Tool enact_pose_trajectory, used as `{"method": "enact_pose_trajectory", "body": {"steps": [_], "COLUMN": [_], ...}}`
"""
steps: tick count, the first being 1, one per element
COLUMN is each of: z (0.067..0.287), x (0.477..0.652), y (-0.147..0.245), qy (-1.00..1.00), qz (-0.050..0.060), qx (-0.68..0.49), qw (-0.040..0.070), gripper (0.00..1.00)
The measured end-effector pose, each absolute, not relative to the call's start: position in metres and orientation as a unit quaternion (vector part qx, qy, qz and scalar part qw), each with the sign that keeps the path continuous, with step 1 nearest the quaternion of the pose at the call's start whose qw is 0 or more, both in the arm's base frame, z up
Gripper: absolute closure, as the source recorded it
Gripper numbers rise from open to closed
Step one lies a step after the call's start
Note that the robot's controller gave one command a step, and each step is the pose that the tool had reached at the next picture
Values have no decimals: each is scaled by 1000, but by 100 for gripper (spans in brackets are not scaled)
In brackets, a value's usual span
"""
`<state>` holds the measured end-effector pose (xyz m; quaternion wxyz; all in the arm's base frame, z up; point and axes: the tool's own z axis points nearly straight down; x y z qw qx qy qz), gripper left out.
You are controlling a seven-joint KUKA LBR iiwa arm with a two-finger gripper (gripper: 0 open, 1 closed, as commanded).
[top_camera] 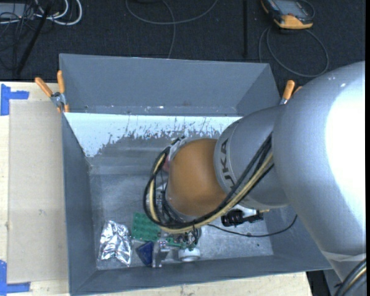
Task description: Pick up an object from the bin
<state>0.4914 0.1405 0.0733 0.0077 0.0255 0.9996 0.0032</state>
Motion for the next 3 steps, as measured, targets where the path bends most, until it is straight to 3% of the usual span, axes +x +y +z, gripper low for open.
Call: {"method": "enact_pose_trajectory", "body": {"steps": [1, 2, 3], "z": [75, 78, 134], "x": [493, 497, 499], "y": [142, 141, 141], "qy": [1000, 1000, 1000], "qz": [2, 3, 1], "qx": [26, 27, 28], "qw": [3, 10, 2], "gripper": [0, 100, 100]}}
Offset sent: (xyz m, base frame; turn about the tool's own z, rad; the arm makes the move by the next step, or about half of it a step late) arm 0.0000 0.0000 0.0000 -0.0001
